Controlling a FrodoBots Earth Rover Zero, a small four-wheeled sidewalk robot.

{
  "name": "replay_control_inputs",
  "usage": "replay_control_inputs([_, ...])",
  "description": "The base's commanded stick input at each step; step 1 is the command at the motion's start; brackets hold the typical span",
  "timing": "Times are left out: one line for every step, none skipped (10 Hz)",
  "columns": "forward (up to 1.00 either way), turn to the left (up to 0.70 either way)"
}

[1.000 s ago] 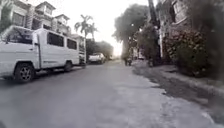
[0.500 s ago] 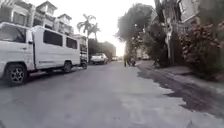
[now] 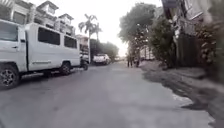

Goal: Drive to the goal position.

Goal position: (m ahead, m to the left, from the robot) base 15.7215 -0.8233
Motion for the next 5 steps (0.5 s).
replay_control_inputs([1.00,-0.08])
replay_control_inputs([1.00,-0.38])
replay_control_inputs([1.00,-0.18])
replay_control_inputs([1.00,0.02])
replay_control_inputs([1.00,0.02])
